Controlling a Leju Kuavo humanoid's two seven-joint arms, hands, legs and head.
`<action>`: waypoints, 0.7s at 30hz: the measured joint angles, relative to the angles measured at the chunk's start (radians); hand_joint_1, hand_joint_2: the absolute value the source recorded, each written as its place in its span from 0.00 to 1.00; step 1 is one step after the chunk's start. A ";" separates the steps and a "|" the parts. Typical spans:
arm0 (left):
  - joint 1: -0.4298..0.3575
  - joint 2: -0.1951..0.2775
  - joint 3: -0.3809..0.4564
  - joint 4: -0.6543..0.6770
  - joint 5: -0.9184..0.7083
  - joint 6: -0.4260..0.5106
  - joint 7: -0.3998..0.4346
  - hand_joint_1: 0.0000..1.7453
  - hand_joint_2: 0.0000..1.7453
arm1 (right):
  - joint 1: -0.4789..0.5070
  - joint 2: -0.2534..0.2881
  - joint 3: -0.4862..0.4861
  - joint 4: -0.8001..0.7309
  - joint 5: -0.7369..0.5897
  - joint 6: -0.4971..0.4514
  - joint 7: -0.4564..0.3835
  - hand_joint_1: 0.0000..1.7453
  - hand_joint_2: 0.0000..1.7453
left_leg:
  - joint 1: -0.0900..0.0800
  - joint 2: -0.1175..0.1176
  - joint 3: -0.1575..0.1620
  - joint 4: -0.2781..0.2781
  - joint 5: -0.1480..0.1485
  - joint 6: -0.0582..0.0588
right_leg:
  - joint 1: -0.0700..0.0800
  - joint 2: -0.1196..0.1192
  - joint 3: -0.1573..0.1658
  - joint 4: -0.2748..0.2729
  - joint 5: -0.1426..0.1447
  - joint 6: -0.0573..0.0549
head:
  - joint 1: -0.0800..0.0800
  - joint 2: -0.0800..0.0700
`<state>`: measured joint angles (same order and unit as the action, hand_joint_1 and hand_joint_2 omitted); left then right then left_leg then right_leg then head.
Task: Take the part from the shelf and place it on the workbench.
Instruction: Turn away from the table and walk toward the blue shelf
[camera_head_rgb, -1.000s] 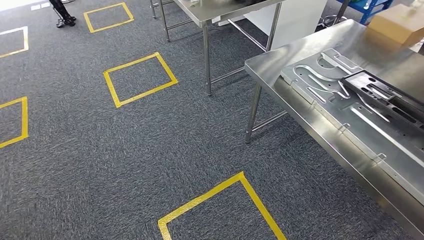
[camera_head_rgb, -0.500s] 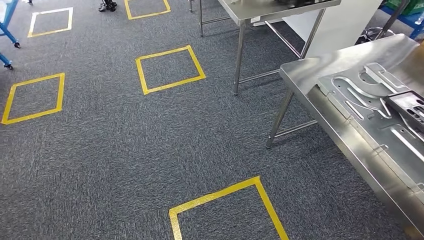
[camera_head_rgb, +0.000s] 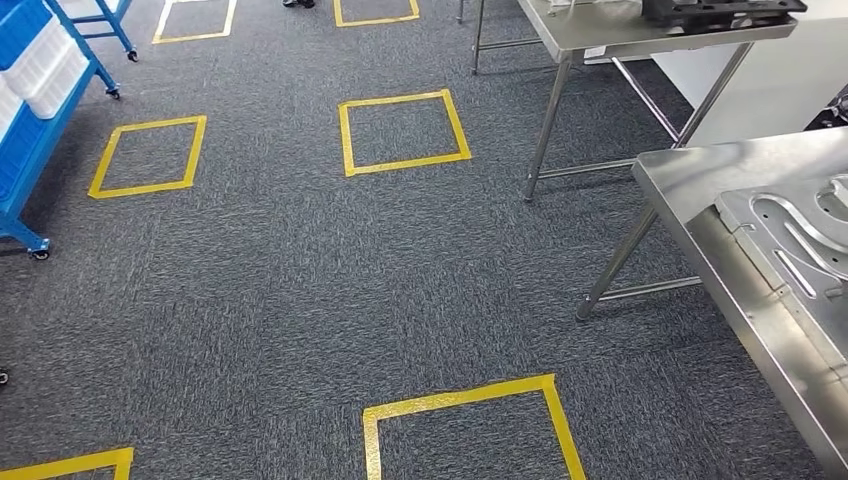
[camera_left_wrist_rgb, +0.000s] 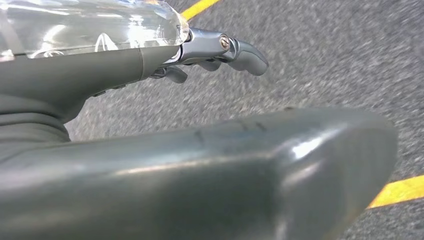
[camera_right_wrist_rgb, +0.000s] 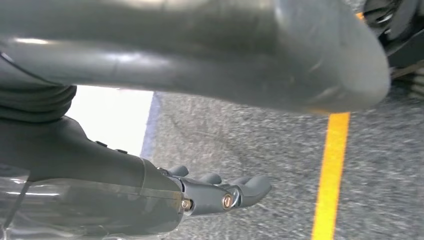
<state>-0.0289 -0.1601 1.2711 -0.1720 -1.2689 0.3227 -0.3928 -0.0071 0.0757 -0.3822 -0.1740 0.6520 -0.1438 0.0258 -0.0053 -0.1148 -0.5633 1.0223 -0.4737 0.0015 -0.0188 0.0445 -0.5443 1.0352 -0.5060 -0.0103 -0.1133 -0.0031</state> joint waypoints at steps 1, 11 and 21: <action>0.000 0.004 0.000 0.000 0.001 -0.005 0.006 0.00 0.00 | 0.001 0.000 0.000 0.000 0.000 0.002 0.004 0.00 0.00 | 0.000 0.016 -0.006 0.013 -0.009 -0.005 | -0.001 -0.012 0.003 -0.004 0.001 -0.007 | 0.000 0.000; -0.010 0.021 0.000 0.000 0.000 -0.029 0.031 0.00 0.00 | 0.014 0.001 -0.008 0.000 0.000 -0.001 0.009 0.00 0.00 | 0.009 0.163 -0.022 0.053 -0.011 -0.020 | 0.006 -0.138 0.024 -0.009 -0.018 -0.008 | 0.000 0.000; -0.010 0.021 0.001 0.000 0.013 -0.033 0.035 0.00 0.00 | 0.014 0.001 -0.012 0.000 0.015 -0.005 -0.009 0.00 0.00 | 0.002 0.091 0.015 -0.027 0.012 0.028 | 0.002 -0.050 -0.091 0.245 -0.149 0.027 | 0.000 0.000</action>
<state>-0.0394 -0.1392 1.2719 -0.1724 -1.2561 0.2901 -0.3581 0.0066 0.0770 -0.3943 -0.1737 0.6669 -0.1488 0.0169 -0.0038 -0.0233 -0.5484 0.9957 -0.4615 0.0292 -0.0170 -0.0056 -0.6349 1.2803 -0.6550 0.0164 -0.1129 -0.0031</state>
